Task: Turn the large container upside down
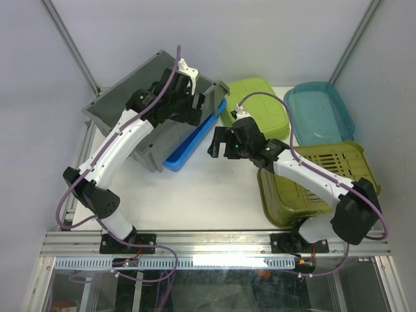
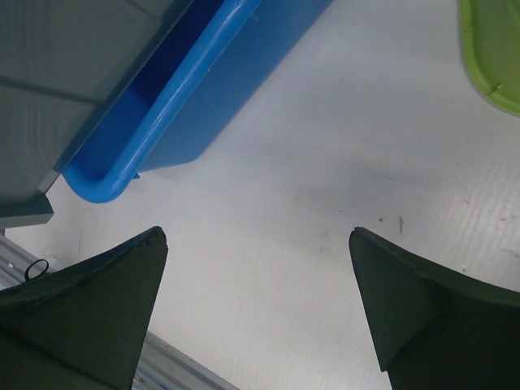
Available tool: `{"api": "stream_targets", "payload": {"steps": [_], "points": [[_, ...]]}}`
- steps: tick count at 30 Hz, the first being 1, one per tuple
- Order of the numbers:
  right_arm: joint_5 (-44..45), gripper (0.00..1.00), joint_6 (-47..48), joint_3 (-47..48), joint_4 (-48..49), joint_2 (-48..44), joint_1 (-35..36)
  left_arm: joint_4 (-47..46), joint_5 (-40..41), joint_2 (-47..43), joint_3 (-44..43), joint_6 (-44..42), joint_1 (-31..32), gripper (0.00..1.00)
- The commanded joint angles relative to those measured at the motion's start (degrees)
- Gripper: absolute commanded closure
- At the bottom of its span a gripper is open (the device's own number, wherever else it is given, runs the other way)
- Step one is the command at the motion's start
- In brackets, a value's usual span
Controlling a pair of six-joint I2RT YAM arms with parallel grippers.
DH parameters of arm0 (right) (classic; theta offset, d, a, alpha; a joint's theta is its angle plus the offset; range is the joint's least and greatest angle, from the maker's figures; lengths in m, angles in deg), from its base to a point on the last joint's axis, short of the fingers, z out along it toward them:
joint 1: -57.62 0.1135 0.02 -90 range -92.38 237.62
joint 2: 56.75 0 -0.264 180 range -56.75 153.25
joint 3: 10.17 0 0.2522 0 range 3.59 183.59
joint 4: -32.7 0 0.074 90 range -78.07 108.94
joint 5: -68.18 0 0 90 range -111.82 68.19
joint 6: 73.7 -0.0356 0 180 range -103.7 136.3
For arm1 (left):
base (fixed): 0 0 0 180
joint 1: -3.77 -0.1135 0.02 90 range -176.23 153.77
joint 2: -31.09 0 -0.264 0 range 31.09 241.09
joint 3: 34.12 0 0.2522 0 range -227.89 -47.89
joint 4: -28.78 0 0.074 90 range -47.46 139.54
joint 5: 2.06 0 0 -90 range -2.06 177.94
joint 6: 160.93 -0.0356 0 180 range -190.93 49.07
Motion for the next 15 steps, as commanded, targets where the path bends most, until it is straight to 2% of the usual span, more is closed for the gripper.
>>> {"api": "stream_targets", "payload": {"steps": [1,3,7,10,15], "points": [[-3.1,0.01,-2.4,1.1,9.6,4.8,0.0,-1.4,-3.1,0.2,-3.4,-3.4,-1.2,0.2],[-3.5,0.04,-2.6,2.4,10.7,8.0,0.0,-1.2,-3.0,0.6,-3.4,-3.8,-1.4,0.31],[-4.1,0.09,-2.7,5.1,11.9,13.5,0.0,-1.1,-2.5,1.4,-3.3,-4.1,-1.9,0.66],[-4.5,0.13,-2.2,6.9,12.3,16.3,0.0,-0.9,-1.8,2.4,-3.4,-4.6,-2.3,0.69],[-3.1,0.13,-2.8,7.0,14.5,18.5,0.0,-0.6,-1.5,3.7,-3.6,-5.3,-2.8,0.56]]}}
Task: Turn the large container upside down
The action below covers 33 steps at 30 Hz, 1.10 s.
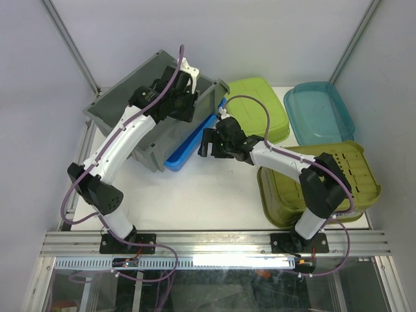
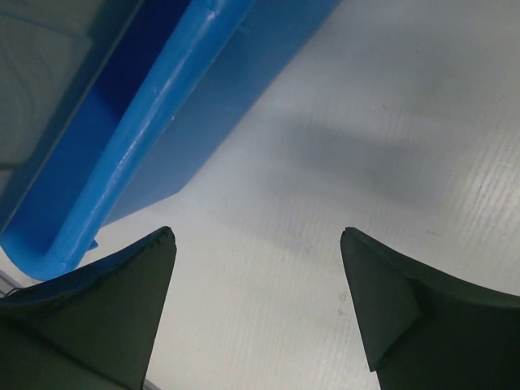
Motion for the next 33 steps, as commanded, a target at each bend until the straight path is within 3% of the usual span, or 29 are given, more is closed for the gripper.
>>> {"api": "stream_targets", "payload": {"steps": [1,4,9,15,20,29,33], "points": [[0.8,0.13,-1.5,3.0,6.0,0.6,-1.3,-0.7,-0.3,1.4,-2.0,-2.1,-1.0,0.55],[0.7,0.13,-3.4,2.9,8.1,1.8,-2.3,-0.6,-0.7,2.5,-2.3,-2.3,-1.0,0.61],[1.0,0.13,-5.7,2.3,12.0,4.4,-2.9,0.1,0.6,3.0,-4.7,-1.5,-1.1,1.0],[-1.5,0.14,-9.2,4.8,17.9,10.4,-2.6,3.1,3.0,-1.1,-16.2,1.9,-1.0,1.0],[-2.4,0.14,-9.5,13.6,20.5,17.2,-0.3,0.6,0.8,-8.3,-23.0,3.7,-0.9,1.0],[-10.3,0.12,-11.0,35.7,21.3,32.7,2.4,-12.6,-11.7,-22.1,-15.8,7.1,-1.0,1.0],[-11.6,0.11,-8.7,27.0,20.4,23.2,2.0,-13.4,-14.2,-23.3,-16.0,8.3,-1.0,1.0]]}}
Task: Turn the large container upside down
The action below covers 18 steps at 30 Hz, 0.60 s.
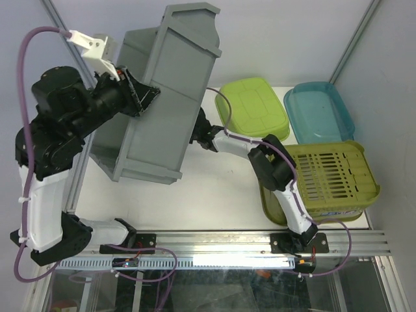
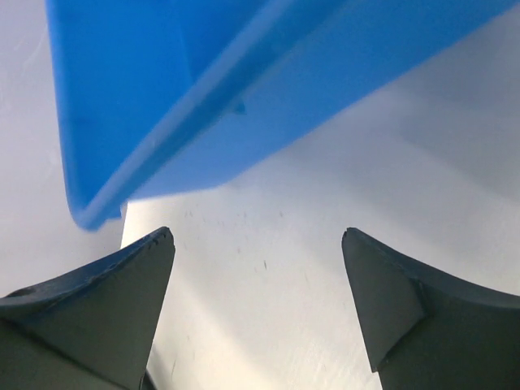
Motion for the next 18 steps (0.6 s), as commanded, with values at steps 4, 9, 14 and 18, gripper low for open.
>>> {"api": "stream_targets", "payload": {"steps": [4,9,14,18], "points": [[2.3,0.11,4.6,-17.8,-3.5,-24.6,-2.4,-16.0,-6.4,-2.1,-1.0,2.2,0.0,1.0],[13.2,0.09,9.3,-31.7,-12.8,-46.4,-2.6,-19.6,-10.0,-3.6,-0.1,6.3,0.0,1.0],[27.4,0.07,12.9,-37.6,-26.4,-67.0,-2.9,-24.9,-13.8,-5.0,5.2,13.3,0.0,1.0],[41.8,0.05,15.3,-37.3,-37.1,-81.3,-2.9,-40.6,-18.9,-9.9,22.4,26.1,0.0,1.0]]}}
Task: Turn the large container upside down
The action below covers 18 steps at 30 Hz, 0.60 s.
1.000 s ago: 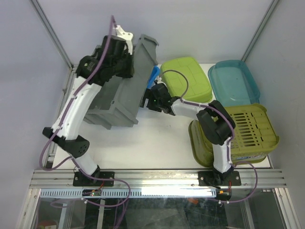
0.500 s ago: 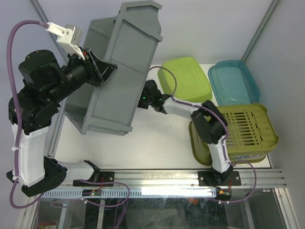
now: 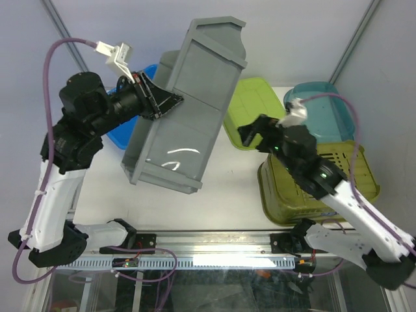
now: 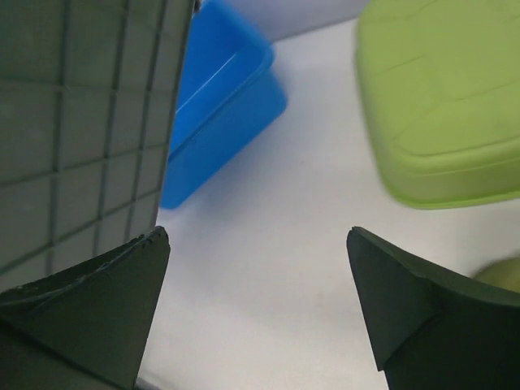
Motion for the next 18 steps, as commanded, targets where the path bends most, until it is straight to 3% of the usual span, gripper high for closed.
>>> {"api": "stream_targets", "payload": {"steps": [1,4,8,12,18], "points": [[21.2,0.05,4.5,0.1,-15.3,-12.9,0.0,-33.6,-7.8,-7.6,15.5,16.3,0.1,1.0],[27.6,0.04,6.5,2.2,-19.8,-20.4,0.0,-48.5,-8.2,-13.4,31.5,27.8,0.1,1.0],[33.6,0.04,10.2,7.0,-24.0,-24.6,0.0,-63.0,-8.1,-17.5,46.2,39.3,0.1,1.0],[36.7,0.04,13.4,9.3,-24.9,-24.8,0.0,-76.1,-7.2,-18.8,56.3,49.1,0.1,1.0],[35.3,0.04,12.7,8.0,-24.1,-23.6,0.0,-88.0,1.9,-22.8,68.9,61.9,0.0,1.0]]}}
